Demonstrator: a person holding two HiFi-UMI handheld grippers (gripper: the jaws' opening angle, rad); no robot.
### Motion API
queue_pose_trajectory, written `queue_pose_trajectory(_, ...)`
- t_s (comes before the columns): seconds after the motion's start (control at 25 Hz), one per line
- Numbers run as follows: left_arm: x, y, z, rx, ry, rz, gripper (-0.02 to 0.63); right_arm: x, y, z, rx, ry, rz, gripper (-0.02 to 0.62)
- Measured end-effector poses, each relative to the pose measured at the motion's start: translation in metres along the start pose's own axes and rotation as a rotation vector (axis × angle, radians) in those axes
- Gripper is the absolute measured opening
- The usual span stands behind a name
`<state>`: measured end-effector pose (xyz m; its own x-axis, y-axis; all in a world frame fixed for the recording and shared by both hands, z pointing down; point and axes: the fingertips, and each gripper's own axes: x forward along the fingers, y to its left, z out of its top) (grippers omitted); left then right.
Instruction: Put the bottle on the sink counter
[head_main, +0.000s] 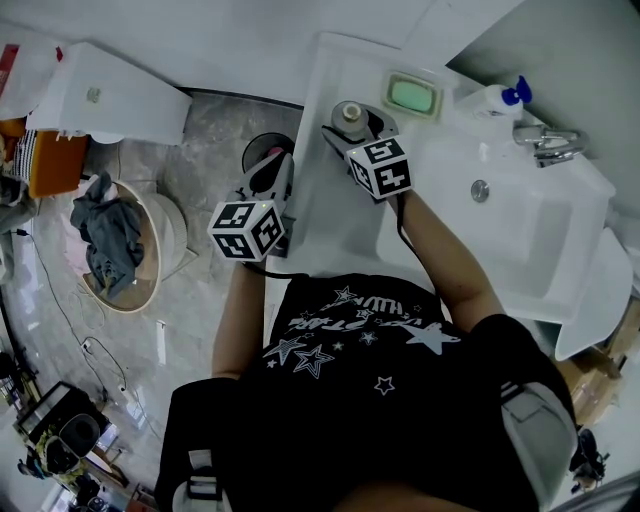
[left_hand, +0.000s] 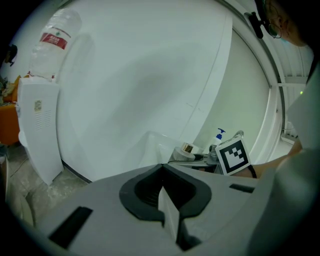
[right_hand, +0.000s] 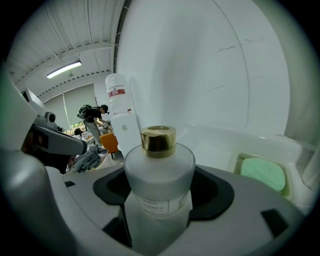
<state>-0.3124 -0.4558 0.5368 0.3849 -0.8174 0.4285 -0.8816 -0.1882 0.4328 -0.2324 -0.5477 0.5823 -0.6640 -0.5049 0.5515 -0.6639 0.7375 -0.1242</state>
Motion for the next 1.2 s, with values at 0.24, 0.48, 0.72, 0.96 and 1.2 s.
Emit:
queue_pose_trajectory(0.24,-0.001,0.001,-0.002,-0.008,0.001,0.0,0.006,0.003,0.002,-0.001,-0.021,-0.005,-0.009,0.324)
queue_pose_trajectory(0.48,-0.002,-0.001,-0.004,-0.014,-0.004,-0.001,0.008,0.004,0.006,-0.004,-0.072,0.009,-0.026,0.322)
queue_pose_trajectory(0.72,-0.009,-0.007,-0.005,-0.009,-0.011,-0.005,0.008,0.004,0.008,-0.002,-0.02,-0.005,0.005,0.322)
queue_pose_trajectory(0.96,-0.018,-0.015,-0.003,0.006,-0.022,-0.008,0.006,-0.007,0.011,-0.001,-0.032,-0.014,-0.014,0.324)
queue_pose_trajectory(1.2,-0.031,-0.029,0.001,0.038,-0.051,-0.018,0.006,-0.024,0.011,-0.008,0.031,-0.014,-0.024,0.322)
